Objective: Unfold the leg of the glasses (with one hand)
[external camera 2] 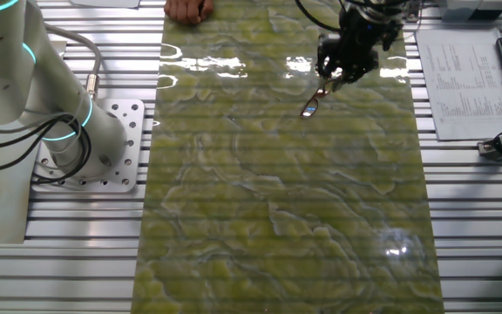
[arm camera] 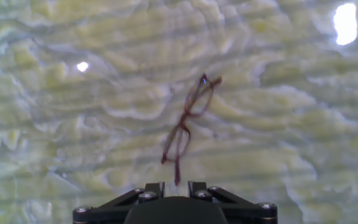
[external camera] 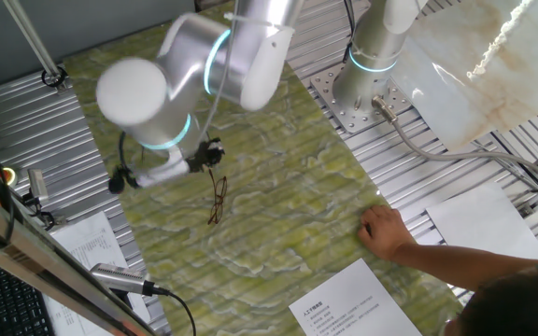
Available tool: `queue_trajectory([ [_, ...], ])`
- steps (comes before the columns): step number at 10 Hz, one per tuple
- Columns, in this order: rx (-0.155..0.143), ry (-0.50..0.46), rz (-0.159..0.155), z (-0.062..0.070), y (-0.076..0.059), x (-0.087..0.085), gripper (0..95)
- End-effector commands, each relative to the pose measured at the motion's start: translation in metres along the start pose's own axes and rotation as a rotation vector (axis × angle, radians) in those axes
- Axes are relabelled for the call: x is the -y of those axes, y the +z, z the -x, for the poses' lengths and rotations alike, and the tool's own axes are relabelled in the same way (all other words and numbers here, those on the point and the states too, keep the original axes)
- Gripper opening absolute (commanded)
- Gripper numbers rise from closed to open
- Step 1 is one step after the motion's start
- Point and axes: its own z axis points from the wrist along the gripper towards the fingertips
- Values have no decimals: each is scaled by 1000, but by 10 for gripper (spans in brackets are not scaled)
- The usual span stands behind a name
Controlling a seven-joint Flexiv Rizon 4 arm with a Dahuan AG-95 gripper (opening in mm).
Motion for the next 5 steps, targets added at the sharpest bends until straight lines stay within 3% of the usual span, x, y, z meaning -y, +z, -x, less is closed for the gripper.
queue_trajectory([
  [1, 90, 86, 26, -21, -3, 3, 190],
  [3, 181, 214, 50, -28, 0, 0, 190],
  [4, 246, 265, 64, -31, 8, -5, 0],
  [5, 286, 289, 71, -33, 16, -10, 0],
])
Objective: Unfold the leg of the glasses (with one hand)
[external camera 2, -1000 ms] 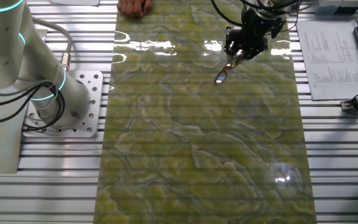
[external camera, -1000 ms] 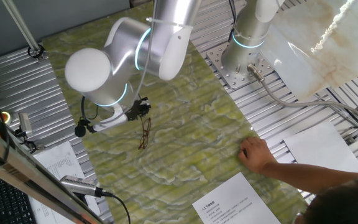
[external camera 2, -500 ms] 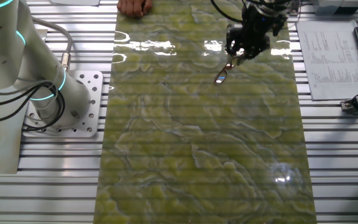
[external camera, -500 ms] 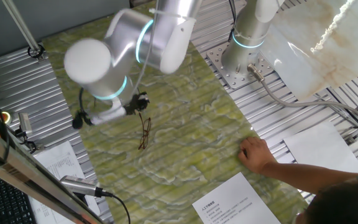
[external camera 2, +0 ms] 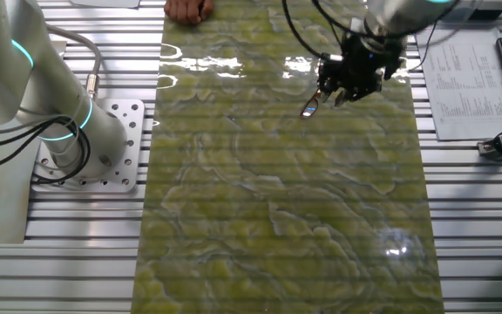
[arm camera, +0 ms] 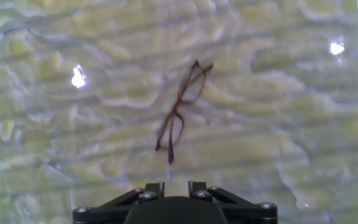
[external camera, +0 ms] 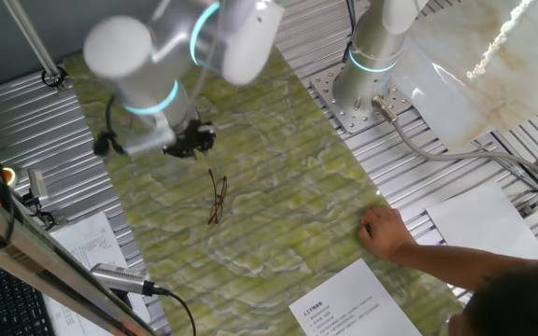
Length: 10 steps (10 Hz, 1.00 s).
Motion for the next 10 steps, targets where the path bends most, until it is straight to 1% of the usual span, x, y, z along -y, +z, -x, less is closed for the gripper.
queue_trajectory([
  [1, 139, 184, 34, -13, 18, -13, 0],
  [2, 136, 205, 30, -15, 23, -19, 0],
  [3, 140, 245, 32, -14, 28, -25, 0],
  [4, 142, 277, 27, -10, 35, -30, 0],
  [5, 145, 290, 18, -4, 41, -31, 0],
  [7, 148, 332, 14, 5, 47, -32, 0],
  [8, 155, 338, 2, 8, 49, -33, 0],
  [9, 170, 346, -11, 11, 52, -32, 0],
  [10, 177, 352, -13, 12, 53, -32, 0],
])
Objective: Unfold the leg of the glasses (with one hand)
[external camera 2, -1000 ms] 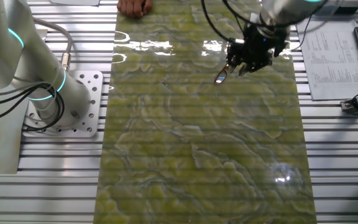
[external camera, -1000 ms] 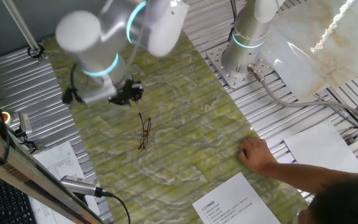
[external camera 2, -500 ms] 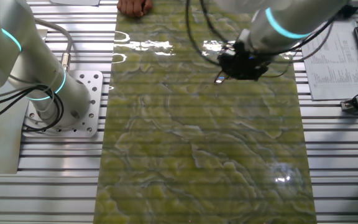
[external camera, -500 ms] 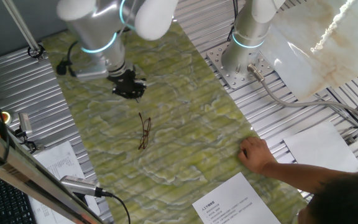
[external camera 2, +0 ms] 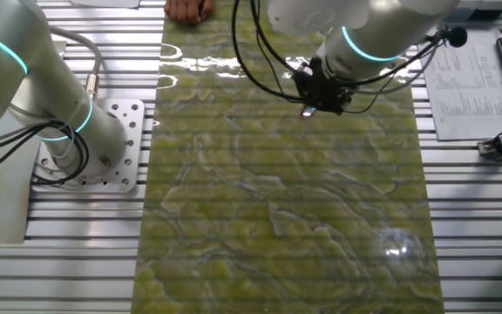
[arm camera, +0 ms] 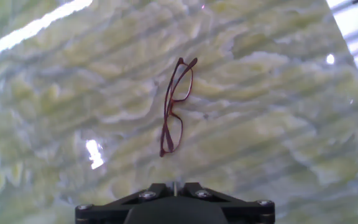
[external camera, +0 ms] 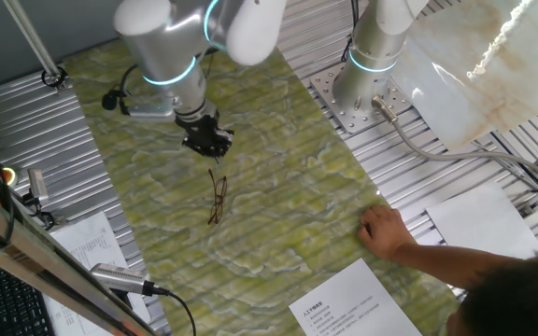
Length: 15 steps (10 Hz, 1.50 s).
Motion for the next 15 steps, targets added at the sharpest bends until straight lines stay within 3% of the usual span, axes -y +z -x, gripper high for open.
queue_trajectory([
  [1, 25, 7, -17, 3, 3, 0, 0],
  [4, 56, 16, -13, 8, 2, 2, 0],
  [8, 62, 13, -25, 14, -1, 5, 0],
  [15, 84, 16, -40, 45, -13, 18, 0],
])
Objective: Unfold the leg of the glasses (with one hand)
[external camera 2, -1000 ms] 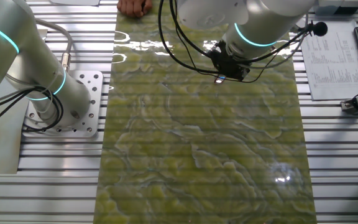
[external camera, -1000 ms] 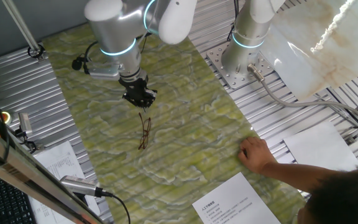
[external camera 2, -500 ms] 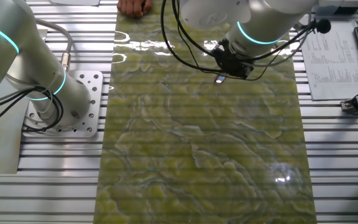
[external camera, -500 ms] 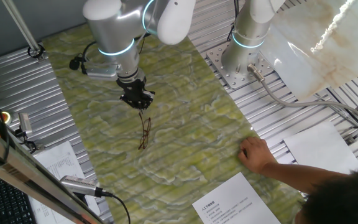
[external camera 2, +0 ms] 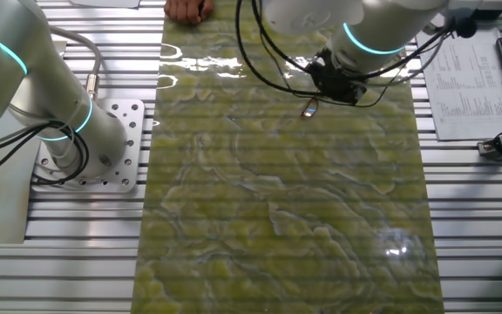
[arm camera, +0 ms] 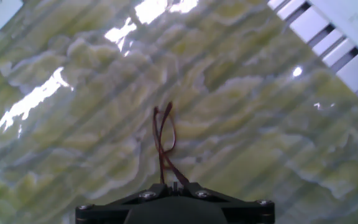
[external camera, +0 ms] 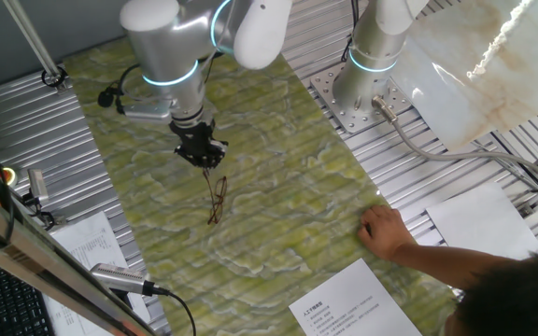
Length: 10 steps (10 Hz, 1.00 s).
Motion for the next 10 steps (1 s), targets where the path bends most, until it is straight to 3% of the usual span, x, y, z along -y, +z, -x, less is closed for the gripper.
queue_trajectory([
  [1, 1, 9, -4, 6, -2, 2, 0],
  [10, -24, 36, -13, 33, -6, 2, 0],
])
